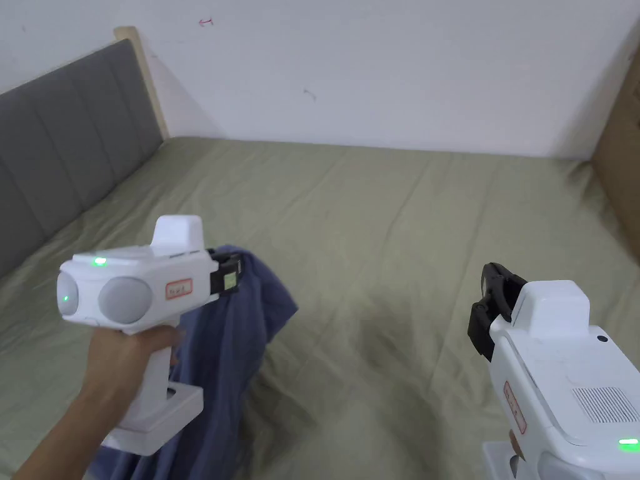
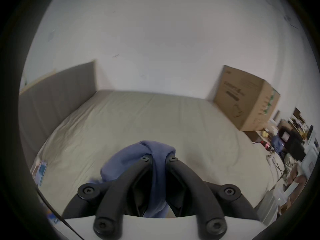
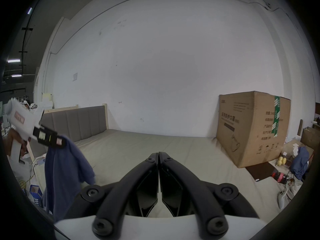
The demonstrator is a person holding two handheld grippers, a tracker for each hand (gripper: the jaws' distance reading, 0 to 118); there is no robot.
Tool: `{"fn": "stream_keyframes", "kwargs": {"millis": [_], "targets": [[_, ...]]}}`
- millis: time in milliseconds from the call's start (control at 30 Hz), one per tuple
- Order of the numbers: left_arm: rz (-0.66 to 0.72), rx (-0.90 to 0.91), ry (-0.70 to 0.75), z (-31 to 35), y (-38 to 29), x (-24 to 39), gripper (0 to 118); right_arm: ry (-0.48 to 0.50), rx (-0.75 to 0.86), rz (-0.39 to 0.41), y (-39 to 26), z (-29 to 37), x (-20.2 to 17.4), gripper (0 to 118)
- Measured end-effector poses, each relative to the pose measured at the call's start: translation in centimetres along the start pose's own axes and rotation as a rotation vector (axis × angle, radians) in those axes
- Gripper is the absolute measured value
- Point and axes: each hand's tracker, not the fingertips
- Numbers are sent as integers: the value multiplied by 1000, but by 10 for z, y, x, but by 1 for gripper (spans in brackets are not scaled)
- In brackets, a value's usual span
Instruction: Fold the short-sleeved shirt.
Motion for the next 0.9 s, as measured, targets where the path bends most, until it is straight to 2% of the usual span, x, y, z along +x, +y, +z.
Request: {"fn": "stream_keyframes", "kwargs": {"millis": [200, 433, 633, 733, 900], "targets": [[-129, 45, -192, -9, 35, 109, 9, -104, 46, 10, 10, 35, 48, 0], [-227, 9, -378, -48, 25, 210, 9, -253, 65, 30, 14, 76, 105, 0], [-329, -151, -488, -82, -40, 274, 9, -349, 41, 38, 6, 101, 140, 0], [-381, -261, -474, -103, -87, 284, 9, -371, 23, 31, 1, 106, 150, 0], [-348, -478, -428, -141, -163, 276, 9, -383, 1, 16, -9, 105, 152, 0]]}}
